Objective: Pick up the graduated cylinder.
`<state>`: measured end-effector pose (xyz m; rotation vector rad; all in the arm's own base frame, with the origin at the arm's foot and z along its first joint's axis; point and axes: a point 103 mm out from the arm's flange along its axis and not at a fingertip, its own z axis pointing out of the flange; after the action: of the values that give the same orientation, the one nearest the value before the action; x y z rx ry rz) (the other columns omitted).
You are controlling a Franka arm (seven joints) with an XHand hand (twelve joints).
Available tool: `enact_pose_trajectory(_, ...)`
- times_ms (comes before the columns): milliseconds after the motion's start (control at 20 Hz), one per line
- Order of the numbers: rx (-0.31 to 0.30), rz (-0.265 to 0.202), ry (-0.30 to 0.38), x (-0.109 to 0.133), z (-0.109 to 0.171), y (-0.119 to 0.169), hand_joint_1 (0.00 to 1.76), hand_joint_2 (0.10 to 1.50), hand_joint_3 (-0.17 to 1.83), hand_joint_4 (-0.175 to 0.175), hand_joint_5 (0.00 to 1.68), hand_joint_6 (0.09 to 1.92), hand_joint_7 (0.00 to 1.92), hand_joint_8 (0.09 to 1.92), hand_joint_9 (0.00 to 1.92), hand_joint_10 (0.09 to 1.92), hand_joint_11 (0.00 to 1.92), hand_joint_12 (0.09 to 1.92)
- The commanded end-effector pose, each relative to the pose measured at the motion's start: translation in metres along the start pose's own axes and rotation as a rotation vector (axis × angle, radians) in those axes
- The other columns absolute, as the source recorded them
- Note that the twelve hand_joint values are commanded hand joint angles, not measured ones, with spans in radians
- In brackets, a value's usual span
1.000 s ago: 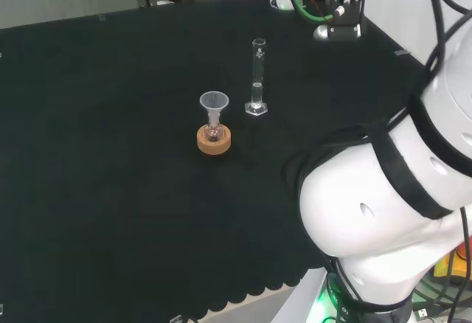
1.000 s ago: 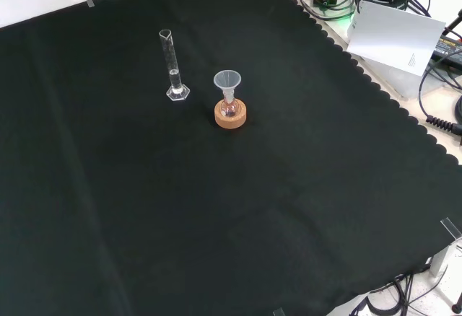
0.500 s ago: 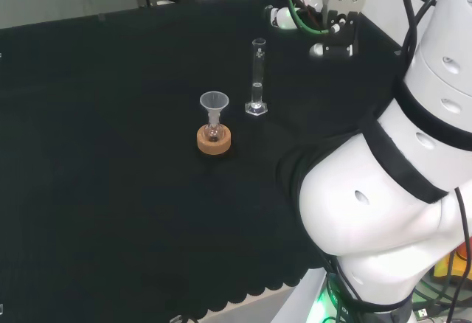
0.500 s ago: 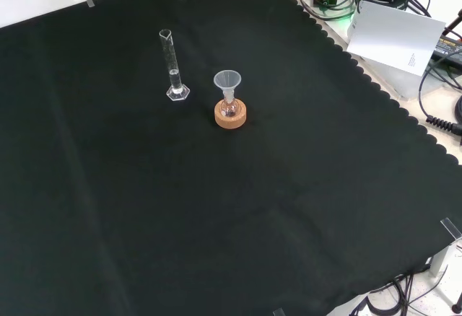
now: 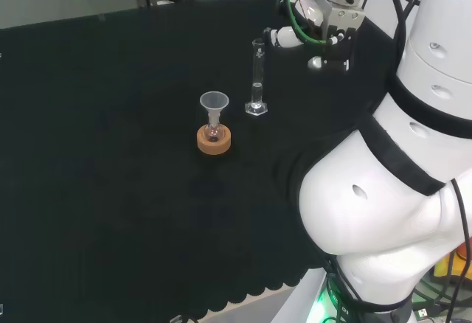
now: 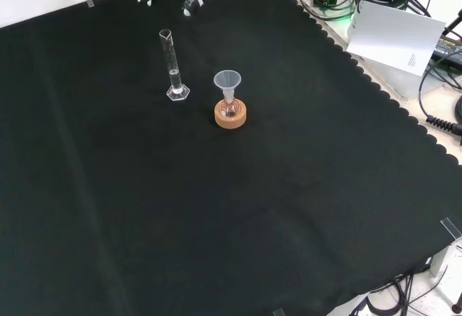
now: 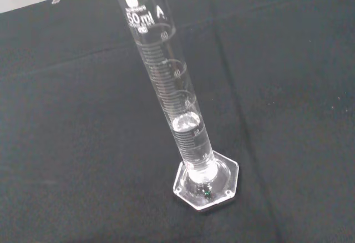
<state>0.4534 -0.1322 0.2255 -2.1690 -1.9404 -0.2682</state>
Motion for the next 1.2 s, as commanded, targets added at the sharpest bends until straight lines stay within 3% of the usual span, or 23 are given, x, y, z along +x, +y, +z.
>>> enact_pose_trajectory(50,0.050,-0.039,0.098,-0.003,0.024,0.005,0.62,0.89,0.20,-0.033,0.36,0.09,0.25,0.67,0.52,0.65,0.28,1.36)
enact_pose_trajectory(650,0.091,-0.060,0.167,-0.010,0.059,0.010,0.72,0.80,0.21,-0.027,0.34,0.09,0.24,0.68,0.51,0.67,0.31,1.40)
enact_pose_trajectory(1050,0.073,-0.073,0.354,-0.020,0.073,0.014,0.82,0.76,0.26,-0.035,0.35,0.09,0.24,0.67,0.52,0.63,0.33,1.38)
enact_pose_trajectory(1200,0.057,-0.083,0.406,-0.024,0.081,0.017,0.84,0.70,0.36,-0.038,0.36,0.09,0.23,0.66,0.49,0.66,0.33,1.39)
